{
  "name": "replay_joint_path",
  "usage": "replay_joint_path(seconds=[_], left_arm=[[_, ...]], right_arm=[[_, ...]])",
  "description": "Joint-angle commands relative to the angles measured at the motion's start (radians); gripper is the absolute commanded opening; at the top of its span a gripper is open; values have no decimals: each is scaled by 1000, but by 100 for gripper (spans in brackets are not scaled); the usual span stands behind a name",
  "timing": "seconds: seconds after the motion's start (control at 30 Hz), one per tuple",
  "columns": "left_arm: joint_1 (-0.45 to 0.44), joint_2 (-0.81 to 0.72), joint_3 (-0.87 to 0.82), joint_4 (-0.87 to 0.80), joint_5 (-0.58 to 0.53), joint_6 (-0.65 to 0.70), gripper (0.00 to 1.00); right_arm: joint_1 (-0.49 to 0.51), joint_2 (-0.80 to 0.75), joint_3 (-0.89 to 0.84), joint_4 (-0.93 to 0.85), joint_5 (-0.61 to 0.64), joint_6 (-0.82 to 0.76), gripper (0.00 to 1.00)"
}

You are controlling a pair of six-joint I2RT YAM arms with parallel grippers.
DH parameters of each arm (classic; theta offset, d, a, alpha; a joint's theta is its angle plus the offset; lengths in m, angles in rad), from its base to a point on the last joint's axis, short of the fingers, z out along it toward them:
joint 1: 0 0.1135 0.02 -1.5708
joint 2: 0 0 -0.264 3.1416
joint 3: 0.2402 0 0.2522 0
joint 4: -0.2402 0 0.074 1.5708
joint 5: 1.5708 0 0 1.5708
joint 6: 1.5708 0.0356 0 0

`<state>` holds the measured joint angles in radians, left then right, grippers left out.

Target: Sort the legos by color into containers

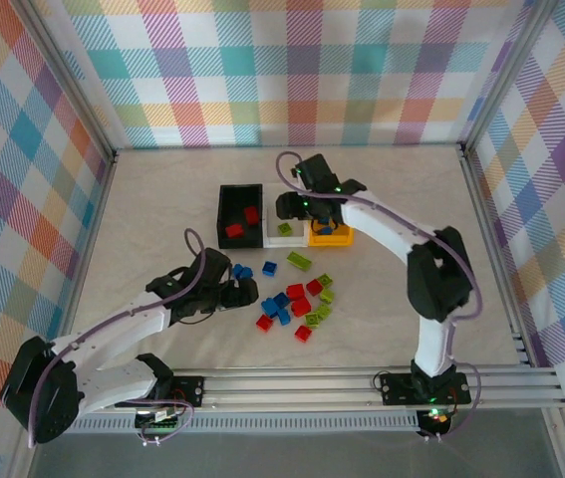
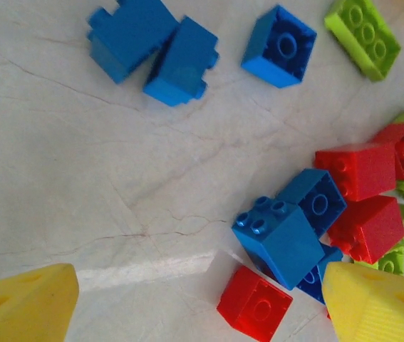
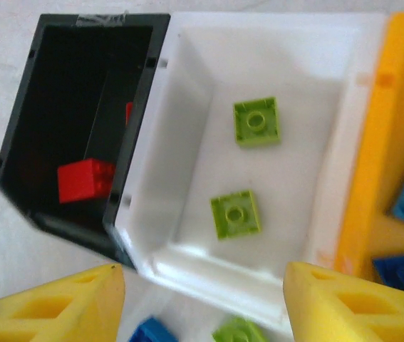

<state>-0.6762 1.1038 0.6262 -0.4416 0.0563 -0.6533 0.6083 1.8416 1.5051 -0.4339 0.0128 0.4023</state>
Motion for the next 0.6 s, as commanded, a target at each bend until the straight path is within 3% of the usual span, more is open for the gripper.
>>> replay_joint_path(seconds=[0.0,0.27,0.57], left_arm=[[-89,51,51,-13,19,43,86],[-296,191,84,-66,-57,55,80],[-315,311,114,-56,-95,107,72]], right_arm=[[-1,-129,-157,63,-14,25,61],[-5,-326,-427,118,-2,68,62],[-6,-399,-477,126,-1,88,62]])
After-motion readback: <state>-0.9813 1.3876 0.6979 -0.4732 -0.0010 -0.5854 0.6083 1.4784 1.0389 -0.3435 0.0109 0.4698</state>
